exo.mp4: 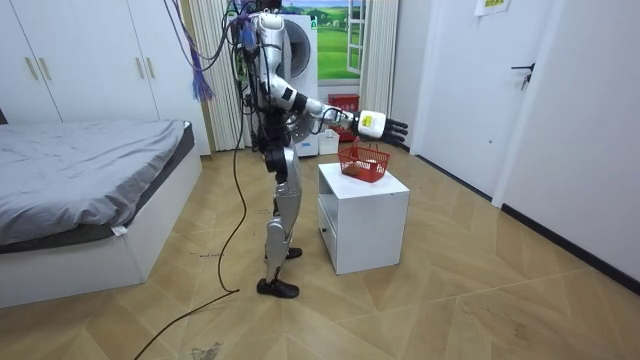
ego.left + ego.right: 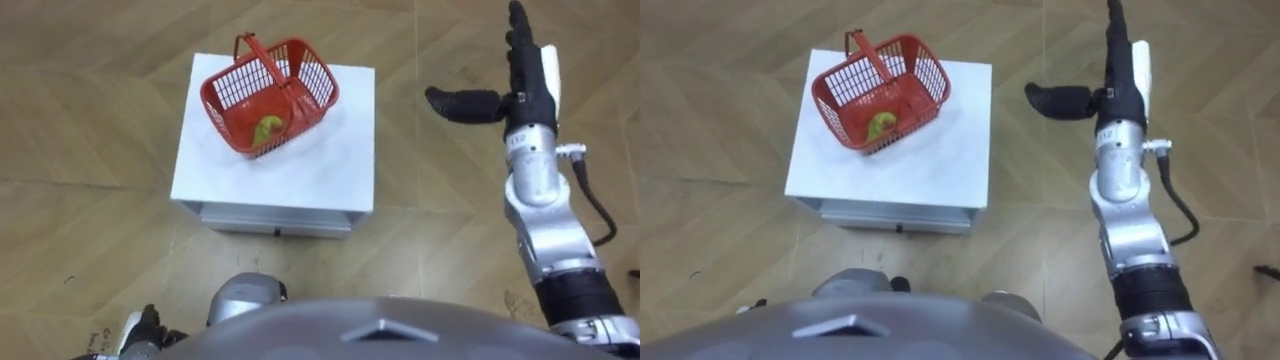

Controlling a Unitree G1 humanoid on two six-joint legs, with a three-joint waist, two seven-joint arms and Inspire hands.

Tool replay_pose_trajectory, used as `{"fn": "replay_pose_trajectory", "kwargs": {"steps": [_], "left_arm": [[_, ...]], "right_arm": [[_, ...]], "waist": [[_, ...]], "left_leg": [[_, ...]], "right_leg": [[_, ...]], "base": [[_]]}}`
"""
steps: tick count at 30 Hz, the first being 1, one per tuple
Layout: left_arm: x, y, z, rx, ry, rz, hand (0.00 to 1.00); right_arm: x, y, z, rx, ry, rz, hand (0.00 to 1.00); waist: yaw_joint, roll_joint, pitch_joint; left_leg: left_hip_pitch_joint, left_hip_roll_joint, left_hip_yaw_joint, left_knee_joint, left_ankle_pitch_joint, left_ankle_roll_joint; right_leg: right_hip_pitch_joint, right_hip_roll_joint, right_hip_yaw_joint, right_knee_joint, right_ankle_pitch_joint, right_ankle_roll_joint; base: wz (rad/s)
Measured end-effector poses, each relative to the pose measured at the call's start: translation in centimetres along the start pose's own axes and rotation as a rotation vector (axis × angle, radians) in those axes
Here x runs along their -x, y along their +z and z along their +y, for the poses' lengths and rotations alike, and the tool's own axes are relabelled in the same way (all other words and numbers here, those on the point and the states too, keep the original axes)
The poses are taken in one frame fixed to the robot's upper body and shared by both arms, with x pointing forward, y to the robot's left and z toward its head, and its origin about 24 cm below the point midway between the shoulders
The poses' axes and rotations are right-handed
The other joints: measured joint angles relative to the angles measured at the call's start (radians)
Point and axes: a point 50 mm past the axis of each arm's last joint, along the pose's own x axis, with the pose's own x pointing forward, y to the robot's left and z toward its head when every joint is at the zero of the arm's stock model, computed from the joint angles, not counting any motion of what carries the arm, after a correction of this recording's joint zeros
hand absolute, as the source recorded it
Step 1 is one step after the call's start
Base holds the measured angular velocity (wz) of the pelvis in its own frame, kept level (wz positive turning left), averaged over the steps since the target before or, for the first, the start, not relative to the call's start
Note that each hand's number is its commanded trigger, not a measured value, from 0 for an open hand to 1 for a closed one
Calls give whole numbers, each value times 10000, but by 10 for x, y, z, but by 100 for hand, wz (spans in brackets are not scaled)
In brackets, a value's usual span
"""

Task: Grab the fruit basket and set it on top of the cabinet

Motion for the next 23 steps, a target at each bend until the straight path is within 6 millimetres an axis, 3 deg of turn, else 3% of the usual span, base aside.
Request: {"fn": "replay_pose_trajectory", "kwargs": {"steps": [1,4,7,9,14,15,23], "left_arm": [[0,1,0,12,37,-34,0],[1,1,-6,66,-68,-28,0],[2,3,-8,29,-129,-108,0],[2,3,-8,23,-156,-116,0],[2,5,-9,35,-540,-137,0],[2,4,-11,14,-619,-40,0],[3,-2,-17,-146,-1216,518,0]], "right_arm": [[3,-12,0,174,56,483,0],[35,-83,-1,1060,363,3472,0],[67,-128,-6,1558,666,5823,0],[82,-144,-8,1706,901,6748,0],[101,-162,-3,1481,1588,8143,0],[105,-165,1,1356,1743,8519,0],[131,-181,9,1538,3205,10478,0]], "waist": [[-28,-3,-2],[-185,122,-32],[-243,279,-15],[-324,316,7],[-309,391,32],[-308,435,68],[-325,441,69]], "left_leg": [[45,-6,-14,-21,0,-1],[188,-8,-8,-110,-11,-15],[195,-1,9,-125,-22,-31],[194,3,10,-123,-24,-37],[299,-2,-4,-67,-29,-41],[368,-17,-53,-63,-40,-45],[606,-128,-315,-3,-108,-52]], "right_leg": [[35,4,14,-47,0,0],[169,2,-29,-91,-10,16],[161,17,14,-109,-13,20],[161,27,26,-109,-15,20],[326,30,-12,-161,-15,19],[441,34,-37,-234,-14,18],[714,8,-67,-230,-180,69]], "base": [[9],[-5],[-6],[-3],[3],[6],[7]]}}
